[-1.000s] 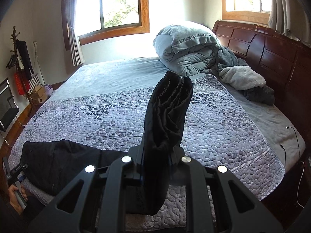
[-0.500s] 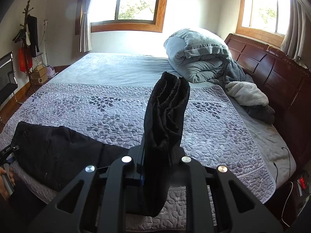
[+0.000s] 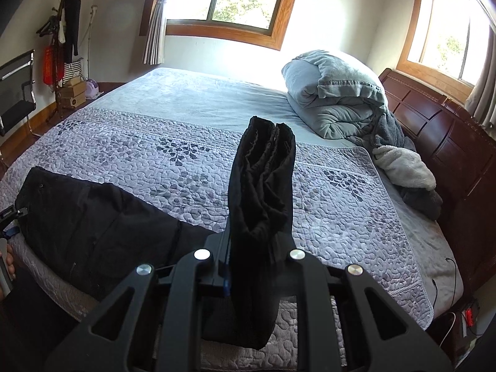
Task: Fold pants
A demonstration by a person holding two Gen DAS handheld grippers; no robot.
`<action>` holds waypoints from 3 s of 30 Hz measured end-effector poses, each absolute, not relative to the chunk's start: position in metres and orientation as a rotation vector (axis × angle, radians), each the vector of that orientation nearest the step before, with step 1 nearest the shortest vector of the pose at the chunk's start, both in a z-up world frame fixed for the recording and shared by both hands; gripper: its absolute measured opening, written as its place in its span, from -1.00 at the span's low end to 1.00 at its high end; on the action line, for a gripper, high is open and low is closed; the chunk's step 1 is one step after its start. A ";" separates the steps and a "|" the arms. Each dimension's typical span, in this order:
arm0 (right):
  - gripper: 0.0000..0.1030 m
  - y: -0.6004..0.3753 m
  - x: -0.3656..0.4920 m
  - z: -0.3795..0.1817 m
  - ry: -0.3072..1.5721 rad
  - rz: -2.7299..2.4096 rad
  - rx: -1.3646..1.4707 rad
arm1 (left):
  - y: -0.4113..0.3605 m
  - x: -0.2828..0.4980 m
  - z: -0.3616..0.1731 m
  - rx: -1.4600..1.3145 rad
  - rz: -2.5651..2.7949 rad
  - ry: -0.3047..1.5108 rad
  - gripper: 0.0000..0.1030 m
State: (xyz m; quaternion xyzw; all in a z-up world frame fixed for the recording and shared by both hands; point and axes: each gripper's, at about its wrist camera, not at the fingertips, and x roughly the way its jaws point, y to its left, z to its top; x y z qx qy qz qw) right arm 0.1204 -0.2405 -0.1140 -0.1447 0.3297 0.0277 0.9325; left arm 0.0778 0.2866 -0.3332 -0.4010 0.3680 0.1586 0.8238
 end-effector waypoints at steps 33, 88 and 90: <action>-0.69 -0.080 0.113 -0.266 0.819 0.178 -0.755 | 0.300 0.069 -0.338 -0.908 0.265 0.770 0.75; -0.85 -0.080 0.194 -0.292 1.343 0.405 -0.177 | 0.312 0.064 -0.343 -0.970 0.220 0.749 0.79; -0.63 -0.077 0.198 -0.286 1.366 0.431 -0.178 | 0.312 0.065 -0.343 -0.973 0.218 0.752 0.81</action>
